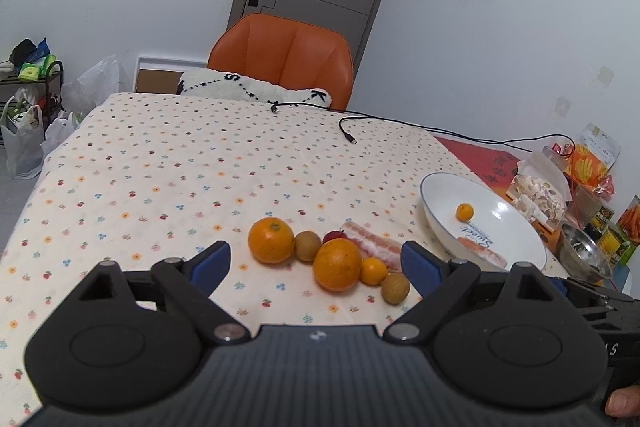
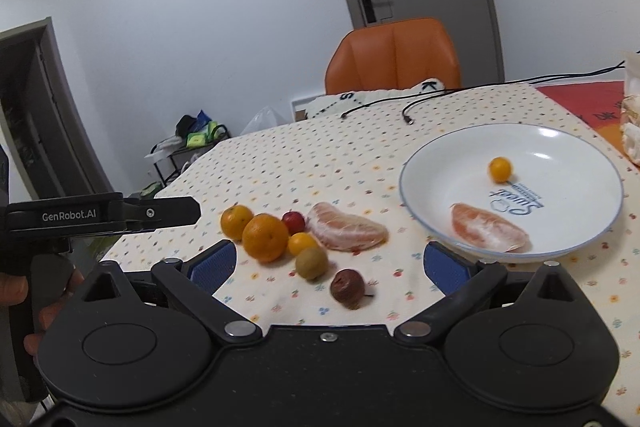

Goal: Organize fruits
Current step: 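Grasp the large orange with the left tool while the right tool grasps the dark red plum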

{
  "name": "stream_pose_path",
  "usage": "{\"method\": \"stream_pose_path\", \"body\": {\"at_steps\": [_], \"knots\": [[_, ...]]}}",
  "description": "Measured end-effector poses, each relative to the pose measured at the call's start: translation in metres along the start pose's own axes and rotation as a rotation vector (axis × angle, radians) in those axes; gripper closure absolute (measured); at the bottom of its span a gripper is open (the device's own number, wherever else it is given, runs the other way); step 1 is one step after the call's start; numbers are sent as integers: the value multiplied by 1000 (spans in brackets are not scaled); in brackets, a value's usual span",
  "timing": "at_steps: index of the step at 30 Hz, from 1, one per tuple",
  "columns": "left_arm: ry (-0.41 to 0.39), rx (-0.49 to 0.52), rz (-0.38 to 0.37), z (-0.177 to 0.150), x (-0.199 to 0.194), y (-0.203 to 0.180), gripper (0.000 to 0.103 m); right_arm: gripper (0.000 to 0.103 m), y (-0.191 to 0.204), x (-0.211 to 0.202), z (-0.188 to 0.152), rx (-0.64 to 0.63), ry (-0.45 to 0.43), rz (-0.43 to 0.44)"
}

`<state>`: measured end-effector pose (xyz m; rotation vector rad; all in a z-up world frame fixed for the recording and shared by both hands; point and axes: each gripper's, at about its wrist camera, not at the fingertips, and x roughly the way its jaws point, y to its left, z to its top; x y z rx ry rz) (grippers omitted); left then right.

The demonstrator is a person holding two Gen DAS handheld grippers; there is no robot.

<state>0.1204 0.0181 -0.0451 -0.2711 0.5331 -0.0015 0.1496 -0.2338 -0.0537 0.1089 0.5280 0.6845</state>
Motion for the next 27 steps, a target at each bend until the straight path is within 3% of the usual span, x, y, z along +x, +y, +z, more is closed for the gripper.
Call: {"method": "stream_pose_path", "body": {"at_steps": [8, 15, 21, 27], "knots": [[6, 16, -9, -5, 4, 2, 17, 24, 0, 13, -5, 18, 51, -3], [35, 20, -36, -8, 17, 0, 36, 44, -5, 22, -8, 40, 83, -10], [60, 26, -55, -11, 31, -4, 46, 60, -10, 34, -11, 55, 121, -10], [82, 25, -64, -12, 45, -5, 49, 62, -11, 40, -11, 47, 127, -9]]}}
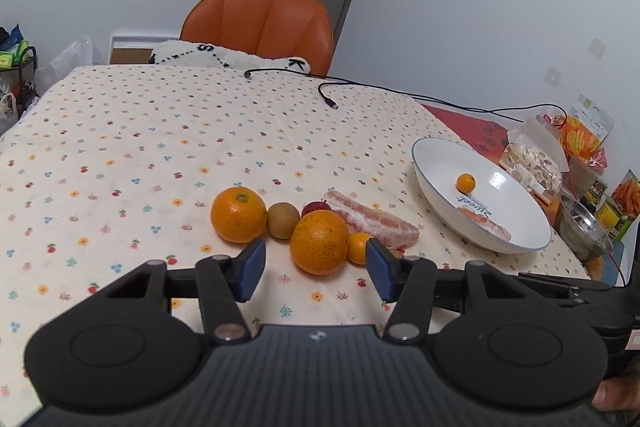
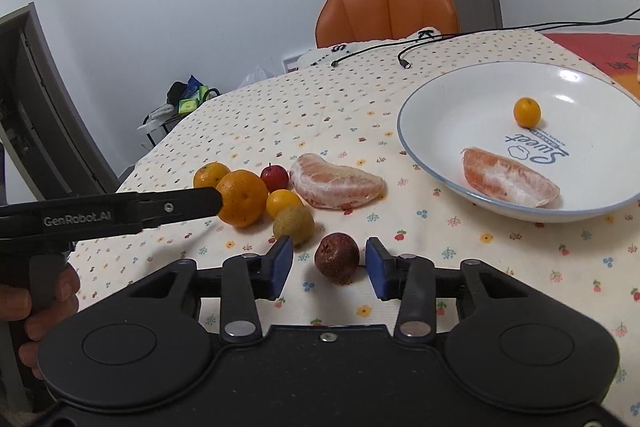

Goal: Organize fruits
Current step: 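Grasp the large orange with the left tool while the right tool grasps the dark red plum, then lift and carry the orange and the plum over the white plate with both tools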

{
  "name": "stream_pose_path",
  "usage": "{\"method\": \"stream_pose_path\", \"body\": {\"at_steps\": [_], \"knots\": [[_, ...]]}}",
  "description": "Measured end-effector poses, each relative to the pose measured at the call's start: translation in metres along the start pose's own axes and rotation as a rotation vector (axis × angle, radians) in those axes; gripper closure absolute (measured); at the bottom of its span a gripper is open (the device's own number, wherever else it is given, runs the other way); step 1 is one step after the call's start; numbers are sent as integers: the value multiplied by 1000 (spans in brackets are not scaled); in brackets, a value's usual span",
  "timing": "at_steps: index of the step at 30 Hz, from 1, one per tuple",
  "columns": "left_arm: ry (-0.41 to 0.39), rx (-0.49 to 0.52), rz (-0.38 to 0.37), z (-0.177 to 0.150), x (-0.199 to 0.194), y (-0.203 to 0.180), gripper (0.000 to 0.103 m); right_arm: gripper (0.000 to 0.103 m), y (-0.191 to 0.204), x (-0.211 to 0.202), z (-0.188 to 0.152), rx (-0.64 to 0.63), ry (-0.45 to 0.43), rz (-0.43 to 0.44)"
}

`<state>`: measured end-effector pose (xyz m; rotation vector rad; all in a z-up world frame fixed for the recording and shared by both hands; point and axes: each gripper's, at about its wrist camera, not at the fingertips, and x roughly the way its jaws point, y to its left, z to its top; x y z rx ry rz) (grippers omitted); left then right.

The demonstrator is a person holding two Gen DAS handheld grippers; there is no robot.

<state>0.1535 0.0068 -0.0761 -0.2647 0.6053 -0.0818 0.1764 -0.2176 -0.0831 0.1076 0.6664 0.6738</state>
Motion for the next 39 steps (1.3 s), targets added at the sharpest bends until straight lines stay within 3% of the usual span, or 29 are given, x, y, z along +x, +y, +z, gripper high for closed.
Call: {"method": "stream_pose_path", "body": {"at_steps": [7, 12, 22, 39], "knots": [[12, -5, -10, 1, 14, -1, 53, 71, 0, 4, 1, -16, 8, 5], [24, -13, -9, 0, 25, 0, 69, 80, -1, 4, 2, -12, 15, 0], [2, -2, -14, 3, 11, -7, 70, 81, -4, -9, 3, -2, -17, -9], [-43, 79, -59, 11, -4, -58, 70, 81, -26, -53, 11, 32, -121, -33]]}}
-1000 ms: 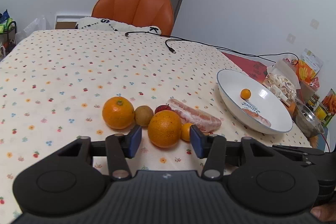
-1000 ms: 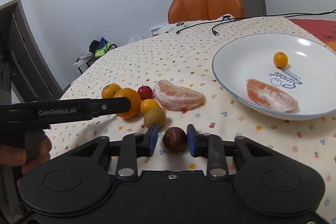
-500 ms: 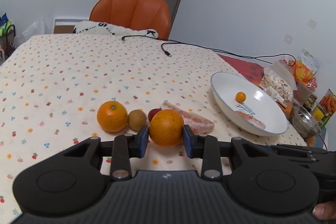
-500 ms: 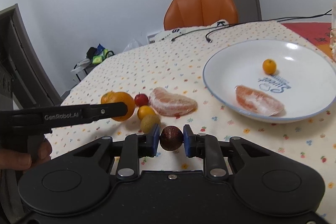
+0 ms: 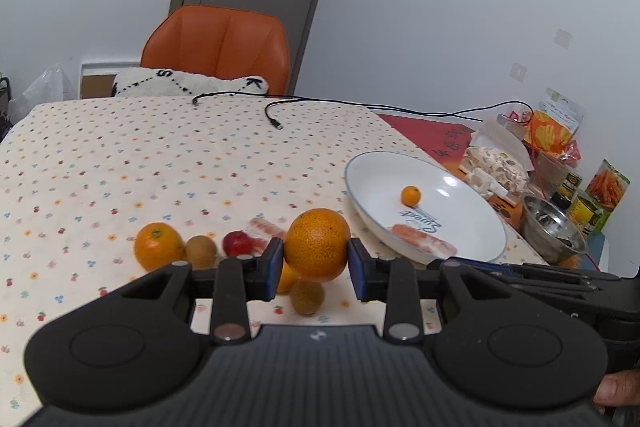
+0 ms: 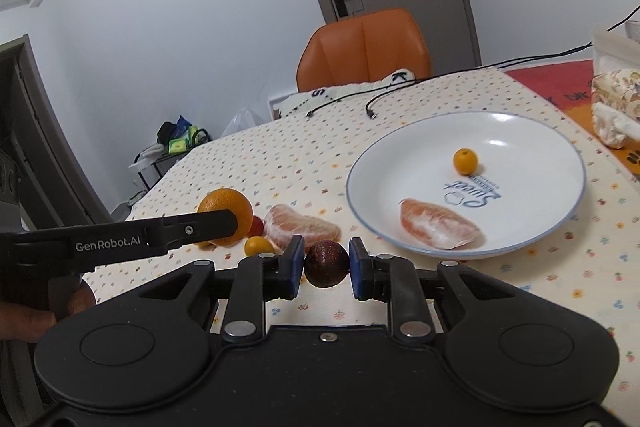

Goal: Organize fruits
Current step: 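Lift and carry the orange and the plum over the white plate with both tools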

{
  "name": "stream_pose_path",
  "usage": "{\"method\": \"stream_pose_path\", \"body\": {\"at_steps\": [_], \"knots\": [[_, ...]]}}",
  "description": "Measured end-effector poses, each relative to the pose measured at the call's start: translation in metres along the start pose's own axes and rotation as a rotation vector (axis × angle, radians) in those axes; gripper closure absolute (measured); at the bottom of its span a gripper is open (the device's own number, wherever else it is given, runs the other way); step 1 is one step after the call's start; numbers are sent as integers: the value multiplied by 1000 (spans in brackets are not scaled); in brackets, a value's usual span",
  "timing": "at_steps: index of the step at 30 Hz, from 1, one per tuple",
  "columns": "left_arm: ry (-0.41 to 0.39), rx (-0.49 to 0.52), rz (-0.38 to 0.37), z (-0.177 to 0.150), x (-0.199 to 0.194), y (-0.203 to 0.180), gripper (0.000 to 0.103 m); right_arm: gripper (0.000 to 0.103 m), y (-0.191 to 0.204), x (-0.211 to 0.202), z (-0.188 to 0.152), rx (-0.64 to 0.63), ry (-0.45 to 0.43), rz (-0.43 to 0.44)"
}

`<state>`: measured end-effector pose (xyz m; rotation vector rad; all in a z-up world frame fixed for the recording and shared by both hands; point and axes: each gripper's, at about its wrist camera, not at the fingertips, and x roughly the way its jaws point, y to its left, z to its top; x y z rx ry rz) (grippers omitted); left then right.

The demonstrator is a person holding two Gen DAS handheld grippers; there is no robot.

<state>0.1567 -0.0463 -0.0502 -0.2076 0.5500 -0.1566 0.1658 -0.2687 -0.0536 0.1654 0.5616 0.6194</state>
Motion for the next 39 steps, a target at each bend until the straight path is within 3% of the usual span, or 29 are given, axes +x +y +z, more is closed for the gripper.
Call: {"method": "stream_pose_path", "body": {"at_steps": [17, 39], "knots": [[-11, 57, -43, 6, 7, -39, 70, 81, -26, -28, 8, 35, -67, -40], [5, 111, -84, 15, 39, -72, 70, 81, -67, -36, 9, 107, -98, -95]]}}
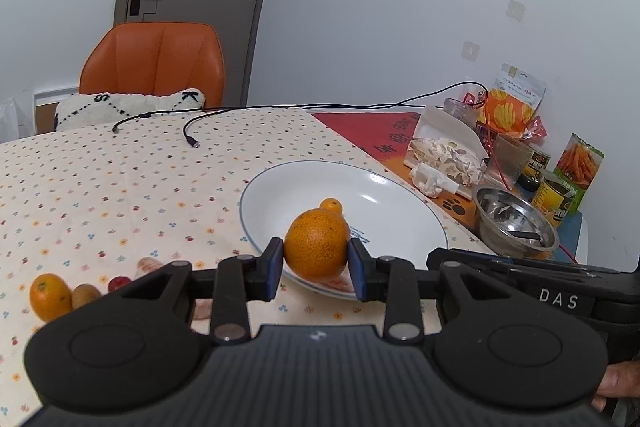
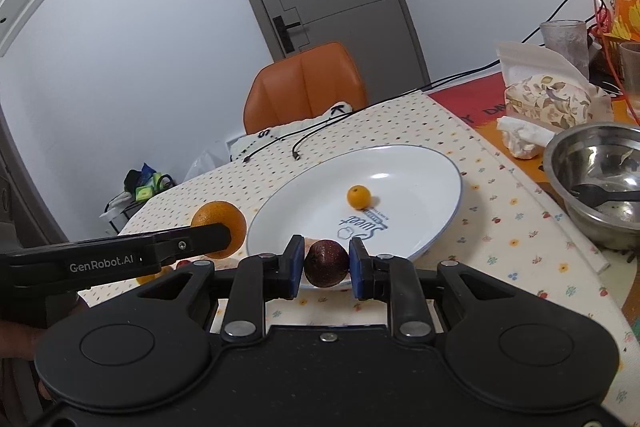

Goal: Organize fruits
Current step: 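Lift and carry the orange and the plum over the white plate with both tools, then open both tools to release the orange and the plum into the plate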

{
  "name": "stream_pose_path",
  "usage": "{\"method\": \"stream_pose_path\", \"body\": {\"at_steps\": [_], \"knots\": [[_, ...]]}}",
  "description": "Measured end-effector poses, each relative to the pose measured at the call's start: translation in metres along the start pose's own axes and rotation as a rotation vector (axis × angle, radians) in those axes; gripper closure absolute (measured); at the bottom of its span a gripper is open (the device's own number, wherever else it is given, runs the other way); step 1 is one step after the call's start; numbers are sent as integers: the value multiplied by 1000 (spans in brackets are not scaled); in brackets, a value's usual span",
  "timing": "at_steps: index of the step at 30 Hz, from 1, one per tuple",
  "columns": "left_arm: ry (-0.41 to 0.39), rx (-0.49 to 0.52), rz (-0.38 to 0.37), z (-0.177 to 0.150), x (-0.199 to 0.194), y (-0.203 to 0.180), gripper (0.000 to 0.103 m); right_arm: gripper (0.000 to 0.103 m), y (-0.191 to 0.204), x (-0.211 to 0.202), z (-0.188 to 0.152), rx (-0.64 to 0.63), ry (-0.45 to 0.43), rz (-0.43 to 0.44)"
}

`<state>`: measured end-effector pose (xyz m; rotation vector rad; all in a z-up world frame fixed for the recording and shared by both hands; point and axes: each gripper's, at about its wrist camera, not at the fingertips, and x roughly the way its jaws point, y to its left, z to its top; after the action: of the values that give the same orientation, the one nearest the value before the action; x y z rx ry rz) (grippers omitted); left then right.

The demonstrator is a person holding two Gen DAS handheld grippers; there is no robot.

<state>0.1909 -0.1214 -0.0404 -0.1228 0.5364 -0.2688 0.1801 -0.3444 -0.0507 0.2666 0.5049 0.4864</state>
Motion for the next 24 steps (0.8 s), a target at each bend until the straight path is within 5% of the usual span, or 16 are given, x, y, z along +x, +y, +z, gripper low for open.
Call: {"method": "stream_pose_path", "body": {"at_steps": [24], "knots": [[40, -8, -1, 16, 57, 13, 70, 81, -15, 39, 11, 35, 13, -25]]}}
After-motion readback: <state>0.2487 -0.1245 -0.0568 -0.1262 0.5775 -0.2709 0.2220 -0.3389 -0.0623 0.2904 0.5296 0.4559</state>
